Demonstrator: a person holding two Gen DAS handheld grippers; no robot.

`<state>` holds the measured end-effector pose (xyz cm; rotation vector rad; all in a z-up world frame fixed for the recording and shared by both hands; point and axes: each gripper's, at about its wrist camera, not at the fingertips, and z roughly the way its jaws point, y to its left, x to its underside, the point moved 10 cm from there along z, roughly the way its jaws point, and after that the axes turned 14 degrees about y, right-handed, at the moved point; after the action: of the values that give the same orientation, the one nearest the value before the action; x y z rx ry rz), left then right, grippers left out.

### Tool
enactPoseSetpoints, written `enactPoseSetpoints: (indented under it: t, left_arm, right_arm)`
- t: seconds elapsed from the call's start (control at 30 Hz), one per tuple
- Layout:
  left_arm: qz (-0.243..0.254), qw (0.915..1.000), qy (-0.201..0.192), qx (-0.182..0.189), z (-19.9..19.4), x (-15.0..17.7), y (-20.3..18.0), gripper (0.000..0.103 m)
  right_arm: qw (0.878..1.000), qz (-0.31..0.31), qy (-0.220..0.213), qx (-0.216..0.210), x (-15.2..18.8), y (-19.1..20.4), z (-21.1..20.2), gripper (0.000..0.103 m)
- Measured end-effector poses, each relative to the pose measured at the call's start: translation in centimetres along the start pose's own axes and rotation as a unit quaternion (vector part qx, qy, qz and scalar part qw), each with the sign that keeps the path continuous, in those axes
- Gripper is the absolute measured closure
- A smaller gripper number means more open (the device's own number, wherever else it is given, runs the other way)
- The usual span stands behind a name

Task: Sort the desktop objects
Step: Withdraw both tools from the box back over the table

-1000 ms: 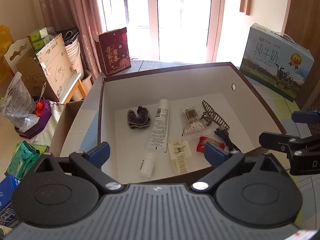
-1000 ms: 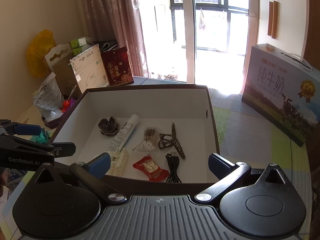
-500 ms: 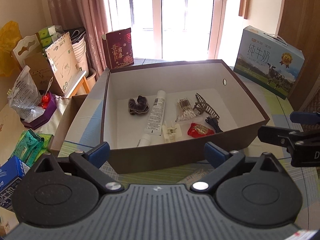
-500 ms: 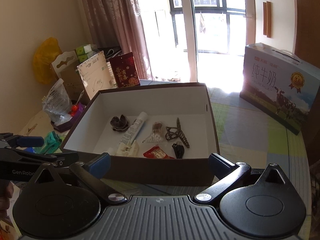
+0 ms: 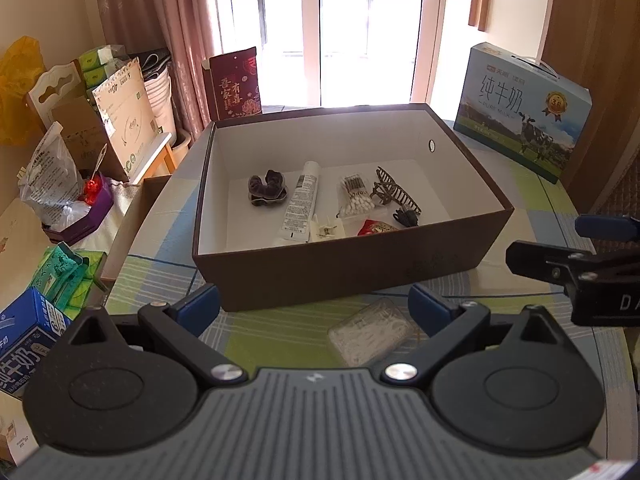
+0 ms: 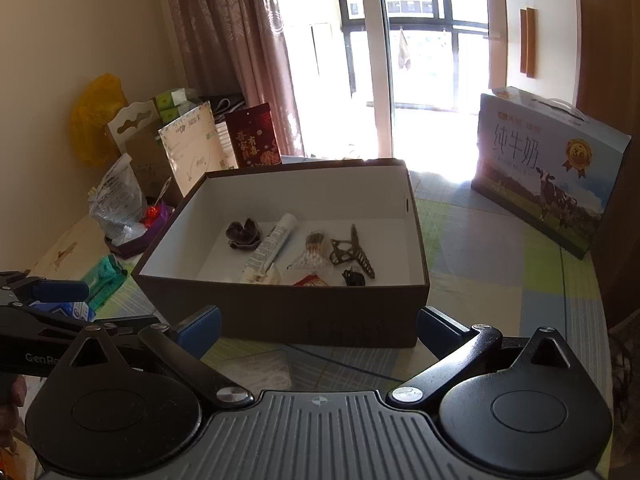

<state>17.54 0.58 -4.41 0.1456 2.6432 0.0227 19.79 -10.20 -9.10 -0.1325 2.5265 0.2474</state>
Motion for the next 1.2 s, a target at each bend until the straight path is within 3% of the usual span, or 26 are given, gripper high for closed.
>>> enactPoseSetpoints:
  t: [0.57,0.93,1.2]
  left_arm:
    - [-0.008,0.9996,0.026,-0.002,0.1,4.8,0.0,0.004]
    - [-0.019,0.9967,0.078,0.007,2.8,9.0,0.5,0.004]
    - [-0.016,0.9943,0.104,0.018,4.6,11.0,0.3,0.004]
  right_arm:
    - [0.999,-0.014,0.031,0.004,4.7,0.8,0.5,0.002]
    - [0.995,0.004,0.095,-0.001,9.9,0.5,2.6,0.002]
    - [0.992,0.000,0.123,0.025,13.0,0.2,4.3,0.002]
